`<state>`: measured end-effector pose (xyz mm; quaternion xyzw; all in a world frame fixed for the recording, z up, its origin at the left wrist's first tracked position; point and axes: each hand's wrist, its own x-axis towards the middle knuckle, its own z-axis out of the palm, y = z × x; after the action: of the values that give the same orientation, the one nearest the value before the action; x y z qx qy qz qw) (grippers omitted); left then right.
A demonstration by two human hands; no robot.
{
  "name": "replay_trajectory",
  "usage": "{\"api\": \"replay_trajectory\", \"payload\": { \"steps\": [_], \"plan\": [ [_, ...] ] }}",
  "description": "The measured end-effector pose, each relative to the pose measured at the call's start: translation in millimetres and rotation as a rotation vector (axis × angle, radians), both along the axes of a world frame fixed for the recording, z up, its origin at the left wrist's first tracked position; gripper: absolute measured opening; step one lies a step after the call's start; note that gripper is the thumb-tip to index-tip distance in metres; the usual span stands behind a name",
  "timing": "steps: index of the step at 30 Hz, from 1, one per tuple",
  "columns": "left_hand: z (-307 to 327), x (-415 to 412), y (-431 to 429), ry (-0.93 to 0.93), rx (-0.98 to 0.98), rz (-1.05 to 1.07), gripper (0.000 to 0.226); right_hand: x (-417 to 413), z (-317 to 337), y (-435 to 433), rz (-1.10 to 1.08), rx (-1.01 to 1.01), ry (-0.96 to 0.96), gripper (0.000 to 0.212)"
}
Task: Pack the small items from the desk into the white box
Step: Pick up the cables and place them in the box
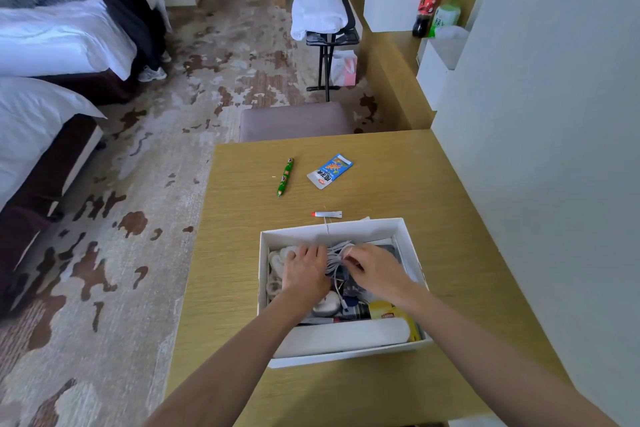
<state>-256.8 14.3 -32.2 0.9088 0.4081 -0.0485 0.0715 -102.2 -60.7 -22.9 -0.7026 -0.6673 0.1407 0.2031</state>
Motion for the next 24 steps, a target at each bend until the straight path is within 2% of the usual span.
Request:
{"api": "replay_trajectory", "payload": {
  "steps": [3,7,10,13,17,20,24],
  "plan": [
    [0.3,-1.0,-1.4,-0.013,0.003,0.008,0.03,4.9,-0.4,0.6,0.062,-0.012,-0.025,0.012],
    [2.4,-7.8,-0.7,-0.188,-0.053,0.043,0.026,14.7,4.7,4.1,0.095,-0.061,0.002,0.022],
    [15.5,-13.6,5.5,-0.382,-0.088,0.117,0.024,25.3,13.1,5.8,0.072,0.043,0.134,0.026],
    [32.8,-20.9,15.3,-0.523,-0.087,0.172,0.019,41.5,26.0,8.8,0.027,0.059,0.321,0.027],
    [51.5,-29.7,33.0,-0.574,-0.078,0.296,0.02,65.1,42.0,21.2,-0.026,0.082,0.487,0.027],
    [55.3,-30.8,48.6,-0.553,-0.094,0.341,0.021,74.0,47.1,41.1,-0.039,0.05,0.451,0.026],
    [46.4,-19.1,77.7,-0.497,-0.151,0.308,0.021,77.8,42.4,76.9,-0.037,-0.177,0.287,0.023]
  ]
}}
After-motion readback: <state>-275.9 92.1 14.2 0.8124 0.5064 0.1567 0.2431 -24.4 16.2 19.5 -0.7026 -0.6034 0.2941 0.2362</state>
